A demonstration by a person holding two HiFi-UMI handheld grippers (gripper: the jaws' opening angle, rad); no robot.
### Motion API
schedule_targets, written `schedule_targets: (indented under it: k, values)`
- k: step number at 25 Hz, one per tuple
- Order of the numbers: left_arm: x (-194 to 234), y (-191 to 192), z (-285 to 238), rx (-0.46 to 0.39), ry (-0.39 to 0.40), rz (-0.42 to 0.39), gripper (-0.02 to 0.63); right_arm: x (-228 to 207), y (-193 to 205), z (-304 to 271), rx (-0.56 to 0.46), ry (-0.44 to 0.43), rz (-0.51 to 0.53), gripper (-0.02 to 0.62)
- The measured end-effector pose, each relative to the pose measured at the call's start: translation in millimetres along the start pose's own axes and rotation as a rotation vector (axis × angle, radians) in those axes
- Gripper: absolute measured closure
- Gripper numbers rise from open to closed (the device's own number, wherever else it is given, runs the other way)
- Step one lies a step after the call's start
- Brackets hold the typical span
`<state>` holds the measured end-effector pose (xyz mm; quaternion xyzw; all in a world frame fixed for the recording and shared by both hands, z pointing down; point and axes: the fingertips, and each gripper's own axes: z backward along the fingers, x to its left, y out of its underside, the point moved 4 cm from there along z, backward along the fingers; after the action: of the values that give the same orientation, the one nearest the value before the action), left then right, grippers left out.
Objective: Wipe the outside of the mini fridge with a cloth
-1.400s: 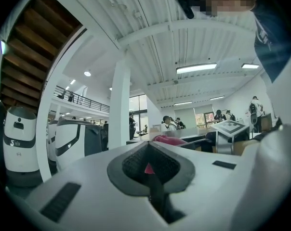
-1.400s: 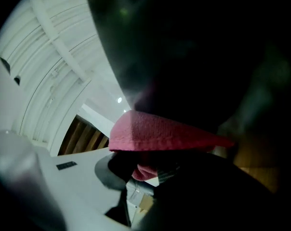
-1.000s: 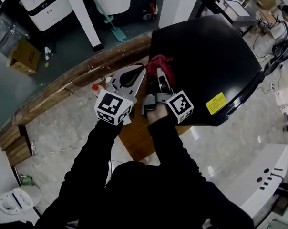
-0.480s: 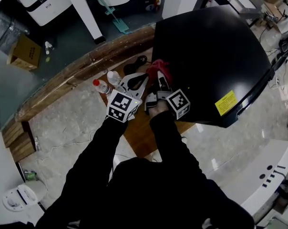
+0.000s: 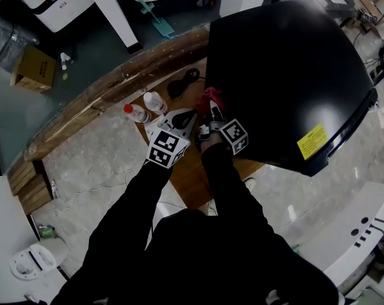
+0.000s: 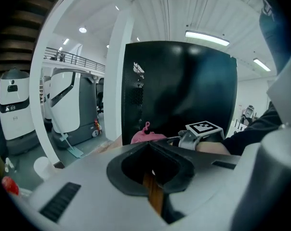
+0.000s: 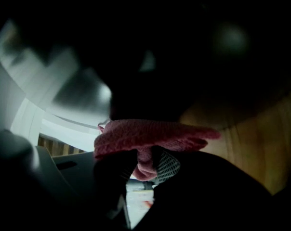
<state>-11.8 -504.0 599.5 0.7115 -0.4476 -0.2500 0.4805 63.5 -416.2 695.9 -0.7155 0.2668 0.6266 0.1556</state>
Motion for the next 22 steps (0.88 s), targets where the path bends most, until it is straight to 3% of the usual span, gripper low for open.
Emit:
schedule_targets:
  k: [7, 12, 17, 22]
  values:
    - [-6.5, 22.0, -10.0, 0.051, 0.005, 0.021, 0.603, -57.4, 4.1, -3.1, 0.002, 0.135, -0.051, 0.506]
    - [-4.2, 23.9, -3.0, 0.037, 0.002, 0.049, 0.603, -82.1, 10.5, -5.3, 0.001, 0.220, -0.081, 0.511]
    - [-3.0, 5.8, 14.3, -0.019, -0.023, 0.045, 0.603, -38.7, 27.1, 7.9, 0.066, 0.120, -0.034, 0.511]
    - [-4.9, -31.7, 48.3, -0.081, -0.030, 0.021, 0.603, 71.2, 47.8, 65.8, 0.102, -0.048, 0.137, 0.511]
